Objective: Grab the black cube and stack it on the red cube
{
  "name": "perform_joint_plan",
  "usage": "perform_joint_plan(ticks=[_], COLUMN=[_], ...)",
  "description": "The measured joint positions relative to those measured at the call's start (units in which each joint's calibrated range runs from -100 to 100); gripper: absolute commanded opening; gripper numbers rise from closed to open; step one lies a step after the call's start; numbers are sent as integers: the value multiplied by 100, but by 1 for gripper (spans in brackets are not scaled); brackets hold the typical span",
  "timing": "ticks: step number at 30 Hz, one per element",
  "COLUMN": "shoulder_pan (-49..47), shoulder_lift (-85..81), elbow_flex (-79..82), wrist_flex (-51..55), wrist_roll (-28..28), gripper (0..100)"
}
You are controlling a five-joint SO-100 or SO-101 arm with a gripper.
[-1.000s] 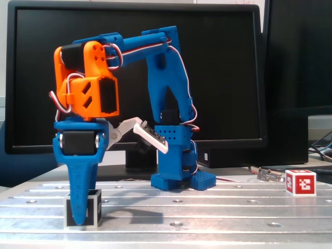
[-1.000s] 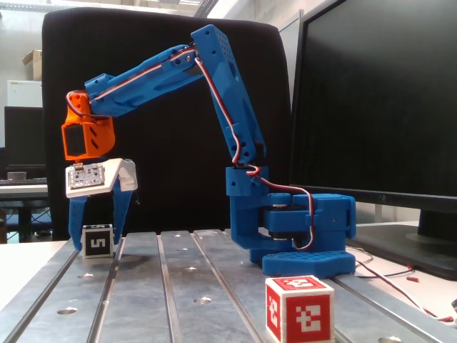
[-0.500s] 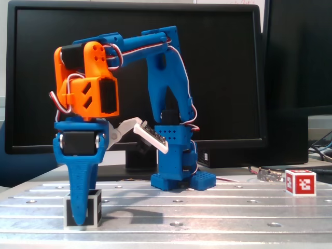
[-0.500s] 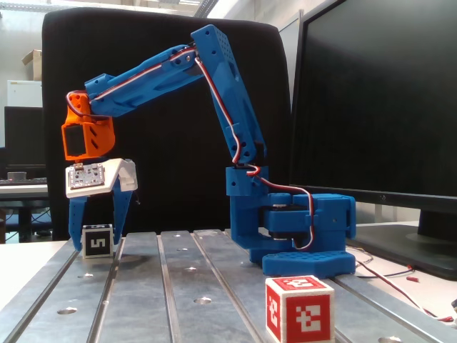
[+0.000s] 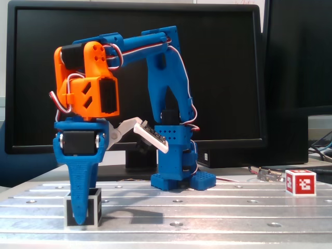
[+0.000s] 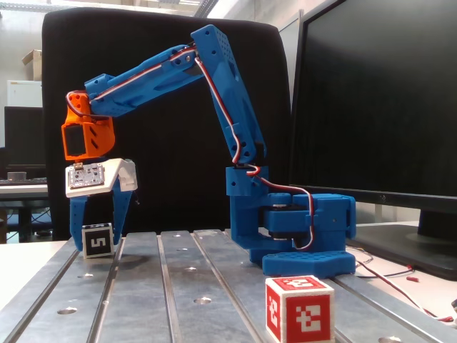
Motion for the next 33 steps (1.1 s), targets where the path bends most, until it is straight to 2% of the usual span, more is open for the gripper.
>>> perform_joint_plan(ticks=[12,19,33], shoulder_pan=[-333,-941,-2356], shoulder_lift=[0,0,0], elbow_flex=[0,-199,-1920], wrist_flex=[0,112,1667], wrist_roll=[0,0,0], gripper=[15,15,15])
